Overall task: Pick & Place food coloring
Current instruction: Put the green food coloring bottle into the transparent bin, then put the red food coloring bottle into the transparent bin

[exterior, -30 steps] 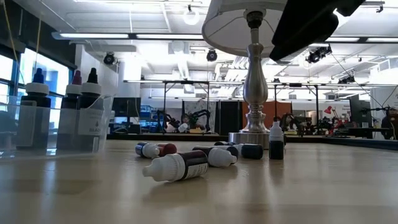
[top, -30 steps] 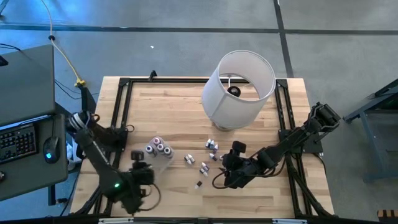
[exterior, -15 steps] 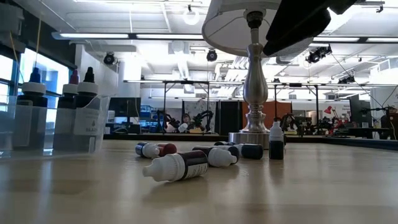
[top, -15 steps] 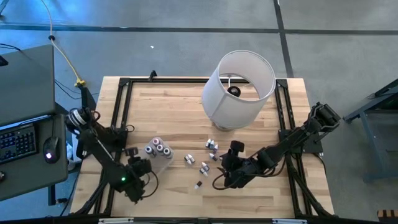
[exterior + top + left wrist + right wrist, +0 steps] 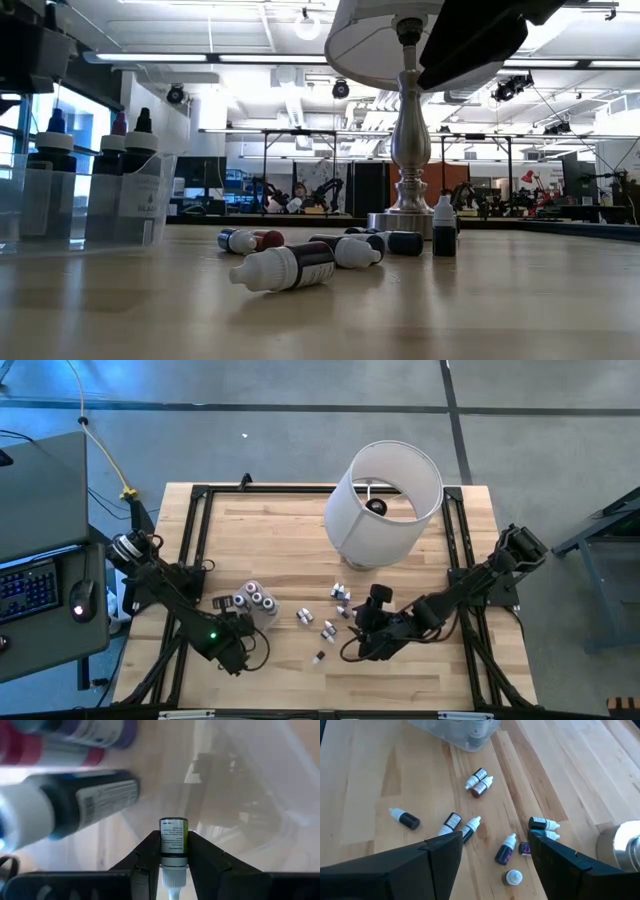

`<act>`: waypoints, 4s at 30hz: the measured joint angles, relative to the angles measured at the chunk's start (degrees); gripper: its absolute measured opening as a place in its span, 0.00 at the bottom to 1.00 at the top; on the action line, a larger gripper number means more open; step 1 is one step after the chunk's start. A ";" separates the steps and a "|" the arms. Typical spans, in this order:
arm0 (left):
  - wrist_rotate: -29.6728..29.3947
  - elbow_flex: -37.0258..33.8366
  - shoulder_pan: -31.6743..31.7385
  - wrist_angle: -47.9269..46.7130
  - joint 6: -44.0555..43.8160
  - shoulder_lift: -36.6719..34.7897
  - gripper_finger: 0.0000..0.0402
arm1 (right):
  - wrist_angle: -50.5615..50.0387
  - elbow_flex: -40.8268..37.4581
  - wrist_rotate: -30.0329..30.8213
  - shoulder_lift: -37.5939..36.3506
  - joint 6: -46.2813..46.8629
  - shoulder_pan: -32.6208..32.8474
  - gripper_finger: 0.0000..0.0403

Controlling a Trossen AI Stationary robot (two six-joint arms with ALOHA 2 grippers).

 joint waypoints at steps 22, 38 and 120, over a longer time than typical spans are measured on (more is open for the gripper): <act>-0.65 12.26 1.88 -10.76 -0.20 -0.34 0.44 | -0.06 0.00 0.41 0.00 2.72 -0.07 0.56; -36.74 17.54 -16.26 -13.12 -13.26 -7.05 0.44 | 13.74 -16.46 2.74 0.00 4.72 -2.75 0.56; -36.94 17.27 -16.04 -10.57 -15.27 -7.04 0.44 | 35.32 50.58 -18.17 53.27 -35.75 -15.99 0.31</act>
